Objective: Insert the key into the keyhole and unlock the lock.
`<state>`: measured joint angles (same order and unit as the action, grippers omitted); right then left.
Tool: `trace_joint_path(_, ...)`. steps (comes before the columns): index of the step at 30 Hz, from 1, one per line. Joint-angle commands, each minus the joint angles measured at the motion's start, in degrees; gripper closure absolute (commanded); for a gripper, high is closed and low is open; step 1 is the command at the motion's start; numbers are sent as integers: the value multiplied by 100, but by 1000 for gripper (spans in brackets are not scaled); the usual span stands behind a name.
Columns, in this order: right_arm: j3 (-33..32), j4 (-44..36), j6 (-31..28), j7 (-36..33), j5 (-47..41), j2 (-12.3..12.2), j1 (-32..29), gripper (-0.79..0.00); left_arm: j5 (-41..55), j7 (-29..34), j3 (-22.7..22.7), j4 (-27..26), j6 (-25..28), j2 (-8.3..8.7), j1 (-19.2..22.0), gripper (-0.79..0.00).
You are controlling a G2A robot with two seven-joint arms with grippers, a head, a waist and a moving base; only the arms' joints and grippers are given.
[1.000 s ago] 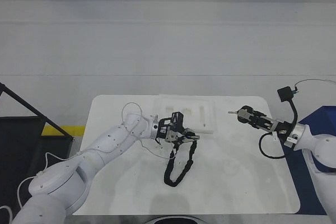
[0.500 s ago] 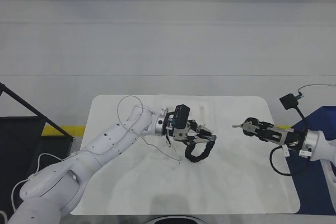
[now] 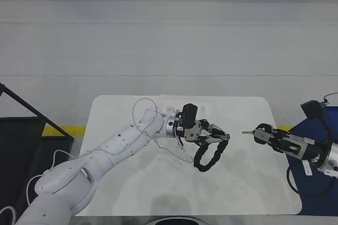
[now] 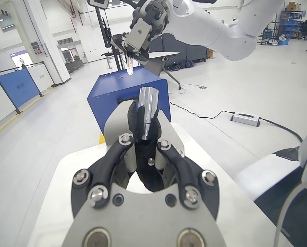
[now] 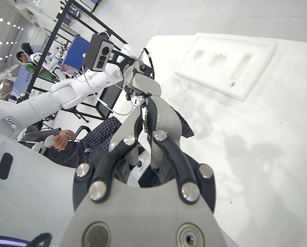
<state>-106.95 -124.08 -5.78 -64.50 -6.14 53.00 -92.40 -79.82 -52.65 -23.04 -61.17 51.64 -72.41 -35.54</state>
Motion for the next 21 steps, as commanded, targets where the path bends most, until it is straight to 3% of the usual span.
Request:
trace_joint_path(1,20,-13,90,84,116,-5,-15,0,18,-136,76,141,-135,-69,24,0)
trace_joint_path(16,118,35,249,353,204,-3,-22,0,18,-136,76,141,-135,-69,24,0)
trace_joint_path(21,181,-325,130,255,428,-27,-69,0,127,-136,-81,235,-137,-34,-195,0)
